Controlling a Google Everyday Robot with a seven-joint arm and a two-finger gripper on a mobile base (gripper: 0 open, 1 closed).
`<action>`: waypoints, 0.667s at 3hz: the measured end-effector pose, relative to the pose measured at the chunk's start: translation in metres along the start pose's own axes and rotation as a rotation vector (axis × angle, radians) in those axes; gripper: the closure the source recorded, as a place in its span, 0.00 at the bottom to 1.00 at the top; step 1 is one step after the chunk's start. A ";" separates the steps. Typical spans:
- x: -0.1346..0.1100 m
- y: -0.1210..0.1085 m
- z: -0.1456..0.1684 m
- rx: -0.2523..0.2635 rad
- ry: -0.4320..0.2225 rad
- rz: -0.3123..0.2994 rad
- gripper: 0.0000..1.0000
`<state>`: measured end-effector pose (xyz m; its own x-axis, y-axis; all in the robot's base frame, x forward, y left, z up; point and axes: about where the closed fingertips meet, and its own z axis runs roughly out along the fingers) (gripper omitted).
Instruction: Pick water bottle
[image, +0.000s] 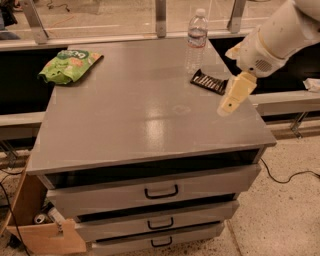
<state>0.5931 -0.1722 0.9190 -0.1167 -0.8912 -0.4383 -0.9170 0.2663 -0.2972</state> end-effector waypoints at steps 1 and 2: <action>-0.023 -0.041 0.032 0.051 -0.100 0.001 0.00; -0.037 -0.085 0.046 0.110 -0.228 0.035 0.00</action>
Offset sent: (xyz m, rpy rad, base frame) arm 0.1636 0.0261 0.0298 0.4092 -0.2641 -0.0440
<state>0.6926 -0.1450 0.9208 -0.0469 -0.7781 -0.6264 -0.8656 0.3446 -0.3633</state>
